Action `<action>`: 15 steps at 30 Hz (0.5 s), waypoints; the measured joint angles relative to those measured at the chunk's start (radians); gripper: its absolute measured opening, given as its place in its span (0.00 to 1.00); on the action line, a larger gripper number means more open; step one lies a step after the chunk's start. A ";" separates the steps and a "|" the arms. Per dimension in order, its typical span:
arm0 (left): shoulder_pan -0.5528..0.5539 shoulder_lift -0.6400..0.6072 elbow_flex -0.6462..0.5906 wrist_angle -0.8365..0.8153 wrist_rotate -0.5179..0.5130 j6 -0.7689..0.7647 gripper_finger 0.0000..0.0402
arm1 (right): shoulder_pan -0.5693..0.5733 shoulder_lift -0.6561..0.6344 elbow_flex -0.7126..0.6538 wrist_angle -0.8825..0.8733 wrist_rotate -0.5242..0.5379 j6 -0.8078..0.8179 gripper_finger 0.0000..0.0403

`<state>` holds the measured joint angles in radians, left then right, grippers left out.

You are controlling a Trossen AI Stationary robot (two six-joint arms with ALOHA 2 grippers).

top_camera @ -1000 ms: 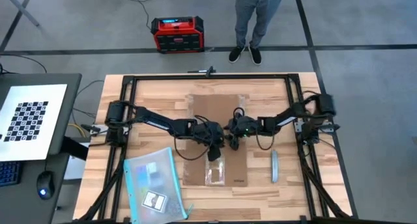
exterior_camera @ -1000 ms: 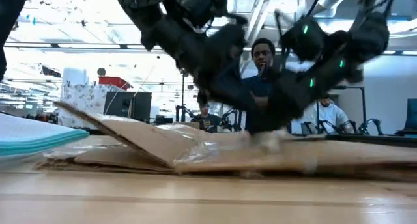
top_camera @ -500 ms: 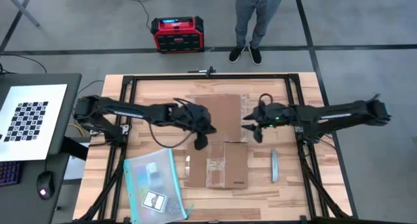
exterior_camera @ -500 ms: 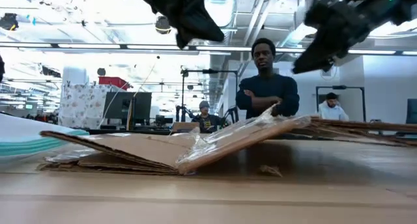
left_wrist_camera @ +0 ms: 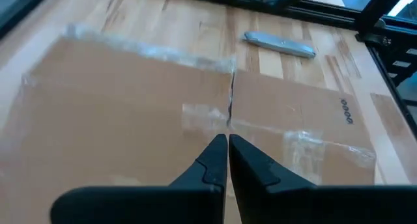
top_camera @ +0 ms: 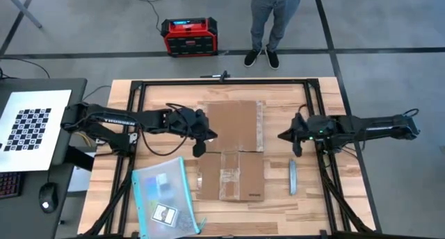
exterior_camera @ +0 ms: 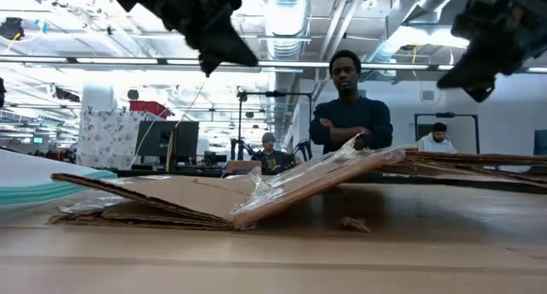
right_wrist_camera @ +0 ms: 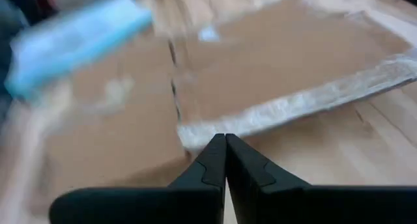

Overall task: Unpack boxes
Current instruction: Return to Home Position

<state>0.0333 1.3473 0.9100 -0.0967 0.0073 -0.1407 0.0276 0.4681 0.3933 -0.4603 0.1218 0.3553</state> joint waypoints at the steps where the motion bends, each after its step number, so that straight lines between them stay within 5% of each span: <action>1: 0.000 -0.005 -0.011 -0.008 -0.001 -0.013 0.00 | 0.005 -0.030 -0.007 0.014 0.003 0.049 0.00; 6: 0.000 -0.006 -0.022 -0.057 -0.004 -0.091 0.00 | 0.027 -0.111 -0.008 0.011 0.003 0.364 0.00; 11: -0.005 -0.006 -0.037 -0.069 0.015 -0.067 0.00 | 0.038 -0.128 -0.008 -0.040 0.020 0.247 0.01; 15: -0.004 -0.038 -0.117 0.101 0.088 -0.060 0.00 | 0.070 -0.180 -0.033 -0.015 0.068 0.165 0.01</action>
<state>0.0296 1.3098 0.7929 0.0041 0.0953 -0.2010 0.0975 0.2884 0.3601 -0.4757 0.1894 0.5203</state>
